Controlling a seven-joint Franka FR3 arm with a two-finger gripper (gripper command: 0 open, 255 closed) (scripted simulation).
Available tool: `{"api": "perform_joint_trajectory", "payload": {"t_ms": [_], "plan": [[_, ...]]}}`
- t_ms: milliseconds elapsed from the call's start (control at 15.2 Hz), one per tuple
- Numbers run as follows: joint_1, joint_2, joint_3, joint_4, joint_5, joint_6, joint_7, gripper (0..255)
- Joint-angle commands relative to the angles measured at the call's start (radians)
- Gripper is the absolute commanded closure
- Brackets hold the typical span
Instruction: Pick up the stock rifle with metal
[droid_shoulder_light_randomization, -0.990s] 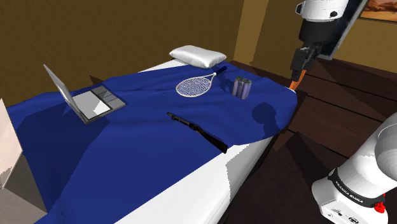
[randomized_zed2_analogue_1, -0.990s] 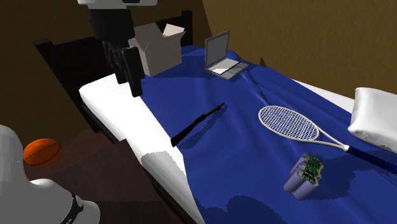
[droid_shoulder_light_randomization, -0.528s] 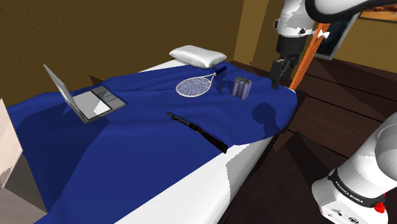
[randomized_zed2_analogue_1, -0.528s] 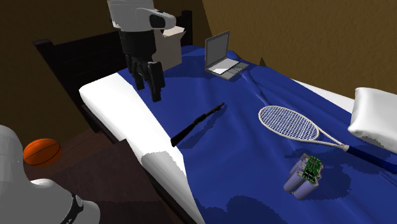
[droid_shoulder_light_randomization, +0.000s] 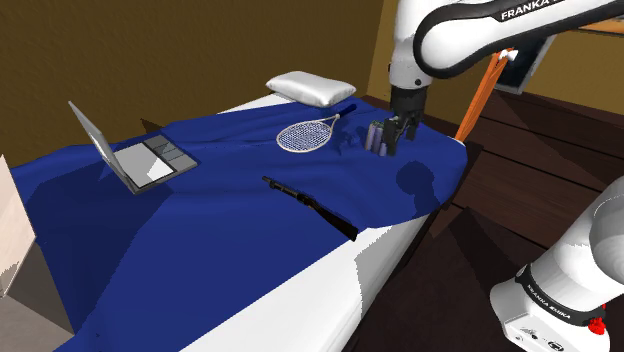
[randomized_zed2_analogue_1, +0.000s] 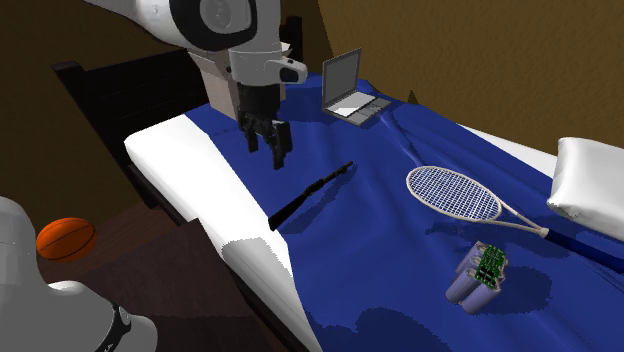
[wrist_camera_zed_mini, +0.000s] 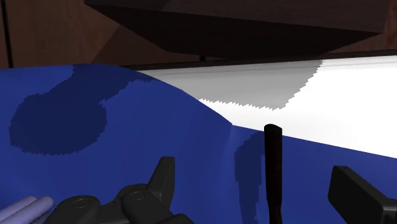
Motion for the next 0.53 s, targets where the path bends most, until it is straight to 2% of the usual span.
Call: {"api": "perform_joint_trajectory", "payload": {"t_ms": [0, 462], "plan": [[0.002, 0.076, 0.006, 0.016, -0.001, 0.058, 0.008, 0], [0.011, 0.349, 0.024, 0.144, -0.019, 0.194, 0.035, 0]]}}
